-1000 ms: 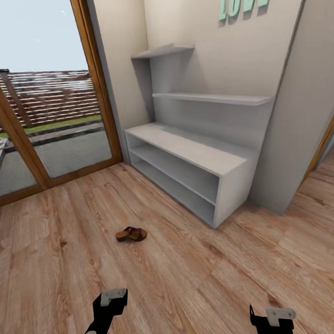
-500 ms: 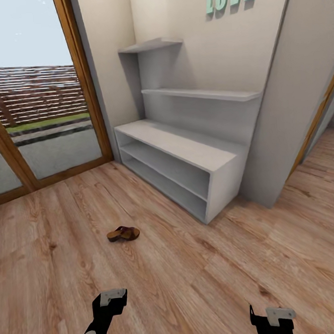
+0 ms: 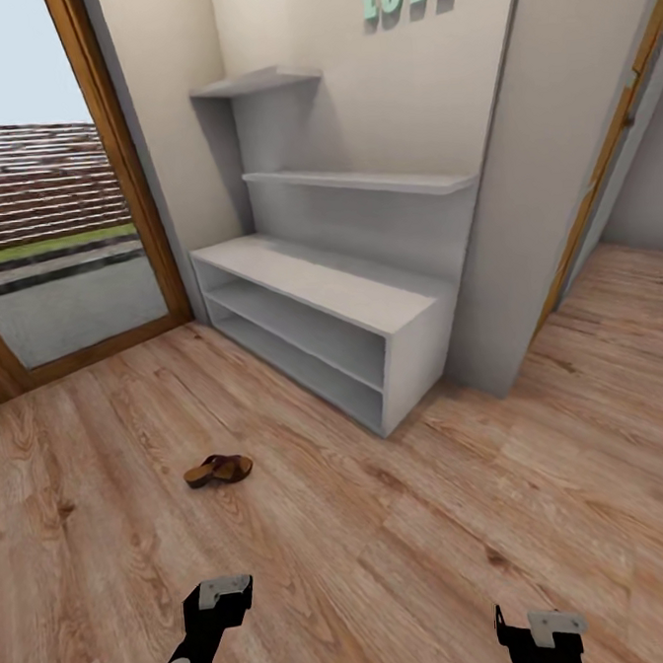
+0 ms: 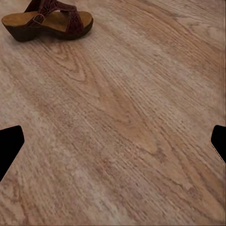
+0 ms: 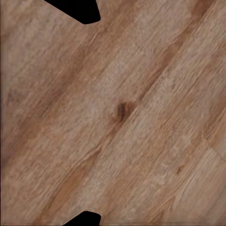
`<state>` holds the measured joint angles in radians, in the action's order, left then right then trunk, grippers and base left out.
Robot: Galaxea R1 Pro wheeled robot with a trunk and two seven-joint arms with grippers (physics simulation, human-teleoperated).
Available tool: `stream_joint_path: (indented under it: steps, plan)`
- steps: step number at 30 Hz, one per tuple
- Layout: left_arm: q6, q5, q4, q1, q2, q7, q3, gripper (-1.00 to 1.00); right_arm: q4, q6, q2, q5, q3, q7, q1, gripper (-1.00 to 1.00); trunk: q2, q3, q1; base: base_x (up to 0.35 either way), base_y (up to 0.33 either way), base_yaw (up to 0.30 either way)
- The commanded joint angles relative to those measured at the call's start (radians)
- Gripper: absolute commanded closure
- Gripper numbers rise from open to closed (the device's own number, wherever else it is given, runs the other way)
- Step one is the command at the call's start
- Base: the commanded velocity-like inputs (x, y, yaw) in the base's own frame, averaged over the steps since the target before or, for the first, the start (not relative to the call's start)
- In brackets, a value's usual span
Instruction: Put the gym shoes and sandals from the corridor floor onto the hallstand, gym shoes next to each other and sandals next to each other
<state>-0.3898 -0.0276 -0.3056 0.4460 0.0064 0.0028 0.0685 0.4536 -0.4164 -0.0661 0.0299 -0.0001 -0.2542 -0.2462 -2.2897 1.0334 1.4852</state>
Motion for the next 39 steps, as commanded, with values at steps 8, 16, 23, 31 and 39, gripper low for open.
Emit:
stream_joint_path:
  steps: [8, 16, 23, 31, 39]
  plan:
    - [-0.004, -0.003, 0.002, 0.0, 0.0, 0.0, 0.004, -1.0, 0.0, -0.002, -0.001, -0.025, 0.0, -0.003, -0.001, -1.0, 0.0, 0.009, 0.0, 0.0, 0.0, -0.242]
    - [-0.004, -0.003, 0.003, 0.0, 0.0, 0.0, 0.004, -1.0, 0.0, -0.001, -0.001, -0.048, 0.0, -0.003, -0.001, -1.0, 0.0, 0.017, 0.0, 0.0, 0.0, -0.243]
    - [-0.004, -0.003, 0.003, 0.0, 0.0, 0.0, 0.004, -1.0, 0.0, -0.001, -0.001, -0.05, 0.001, -0.003, -0.001, -1.0, 0.0, 0.024, 0.0, 0.0, 0.0, -0.243]
    - [-0.004, -0.003, 0.003, 0.0, 0.0, 0.0, 0.004, -1.0, 0.0, -0.001, -0.001, -0.049, 0.002, -0.002, -0.001, -1.0, 0.0, 0.032, 0.0, 0.0, 0.0, -0.243]
    - [-0.004, -0.003, 0.003, 0.0, 0.0, -0.001, 0.004, -1.0, 0.001, -0.002, -0.001, -0.048, 0.001, -0.003, -0.001, -1.0, 0.0, 0.039, 0.0, 0.0, 0.0, -0.243]
